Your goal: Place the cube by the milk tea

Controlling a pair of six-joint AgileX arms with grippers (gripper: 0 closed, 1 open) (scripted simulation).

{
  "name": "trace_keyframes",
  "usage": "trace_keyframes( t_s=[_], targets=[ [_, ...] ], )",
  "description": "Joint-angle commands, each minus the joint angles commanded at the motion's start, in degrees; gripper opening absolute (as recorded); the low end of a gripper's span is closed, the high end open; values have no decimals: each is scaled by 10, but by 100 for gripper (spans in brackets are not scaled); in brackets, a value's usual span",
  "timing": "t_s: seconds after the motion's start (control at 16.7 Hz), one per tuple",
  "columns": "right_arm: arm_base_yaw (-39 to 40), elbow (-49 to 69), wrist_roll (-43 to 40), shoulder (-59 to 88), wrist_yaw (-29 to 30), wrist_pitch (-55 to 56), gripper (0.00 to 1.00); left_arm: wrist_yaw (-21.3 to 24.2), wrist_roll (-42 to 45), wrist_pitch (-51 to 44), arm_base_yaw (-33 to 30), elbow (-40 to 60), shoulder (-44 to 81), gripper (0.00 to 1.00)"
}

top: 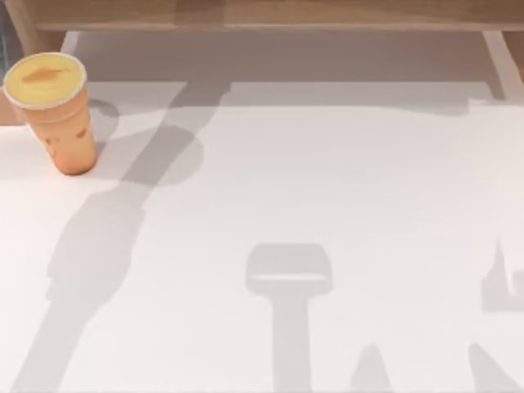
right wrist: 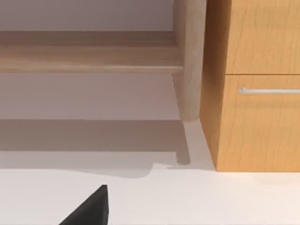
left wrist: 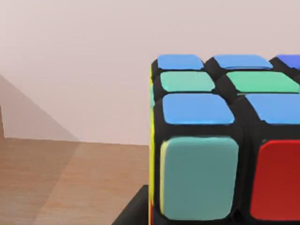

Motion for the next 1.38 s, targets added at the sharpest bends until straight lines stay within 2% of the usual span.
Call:
trace_keyframes(
  t_s=[0.18, 0.42, 0.66, 0.9, 1.14, 1.38],
  targets=[
    [0, 0, 0, 0, 0, 0, 100, 3, -2, -46, 82, 57, -7, 0],
    [0, 0, 0, 0, 0, 0, 100, 10, 8, -156, 225, 140, 12, 0],
    [0, 0, 0, 0, 0, 0, 100, 22, 39, -317, 368, 207, 71, 0],
    [0, 0, 0, 0, 0, 0, 100, 46, 80, -512, 478, 251, 165, 0],
    [0, 0, 0, 0, 0, 0, 100, 92, 115, -705, 529, 287, 269, 0],
    [0, 0, 0, 0, 0, 0, 100, 163, 135, -855, 513, 329, 355, 0]
  ],
)
